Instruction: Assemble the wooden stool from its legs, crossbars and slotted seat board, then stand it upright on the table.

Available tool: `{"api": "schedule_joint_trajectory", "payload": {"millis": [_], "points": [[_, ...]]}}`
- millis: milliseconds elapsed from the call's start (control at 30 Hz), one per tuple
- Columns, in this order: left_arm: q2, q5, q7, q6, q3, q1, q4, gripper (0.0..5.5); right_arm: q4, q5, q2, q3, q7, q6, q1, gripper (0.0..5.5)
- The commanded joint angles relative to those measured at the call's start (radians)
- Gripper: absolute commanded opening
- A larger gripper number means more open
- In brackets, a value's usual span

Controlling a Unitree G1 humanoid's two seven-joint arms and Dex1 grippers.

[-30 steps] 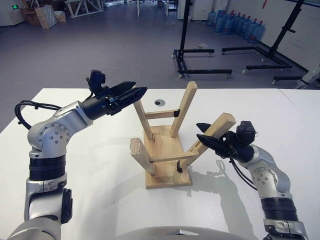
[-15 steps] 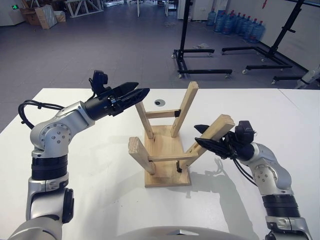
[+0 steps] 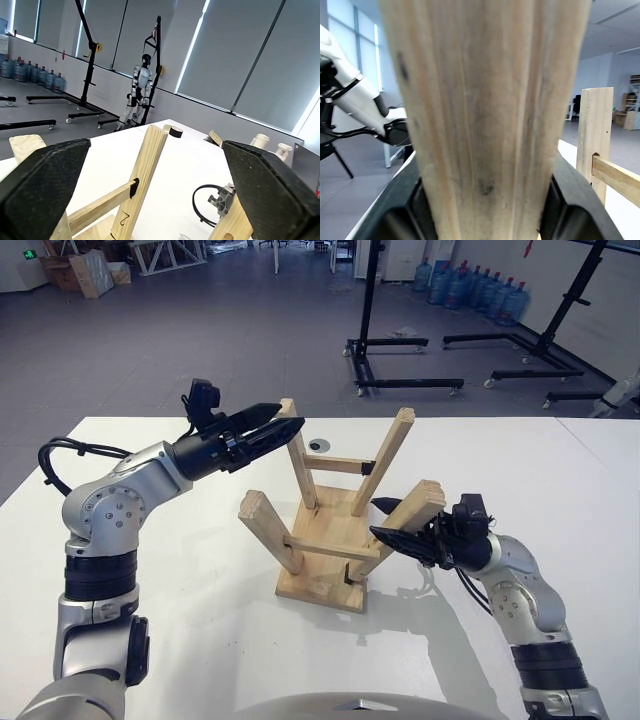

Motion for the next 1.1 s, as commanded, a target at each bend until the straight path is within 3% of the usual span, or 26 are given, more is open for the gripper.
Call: {"api": "schedule_joint_trajectory", "payload": {"millis": [33, 233, 367, 533, 733, 1100], "points": [[-0.023, 0.017, 0.096, -0.003, 0.013, -0.061, -0.046, 4.81, 0.008, -0.057, 0.009, 0.013, -0.049, -0.016, -0.001, 2.06], [-0.011, 0.15, 0.278, -0.105, 0.072, -0.246, -0.008, 4.81, 0.111, -0.13, 0.07, 0.04, -0.15, -0.056, -0.134, 2.06], [0.094, 0.382, 0.273, -0.179, -0.068, -0.313, -0.117, 4.81, 0.189, -0.18, 0.112, 0.055, -0.206, -0.08, -0.213, 2.06], [0.217, 0.722, 0.207, -0.408, -0.267, -0.136, -0.262, 4.81, 0.255, -0.23, 0.165, 0.074, -0.264, -0.122, -0.227, 2.06], [0.237, 1.052, 0.226, -0.707, -0.378, 0.05, -0.257, 4.81, 0.251, -0.225, 0.209, 0.083, -0.31, -0.118, -0.24, 2.06], [0.121, 1.143, 0.182, -0.817, -0.432, 0.185, -0.202, 4.81, 0.279, -0.252, 0.258, 0.094, -0.293, -0.296, -0.088, 2.06]]}}
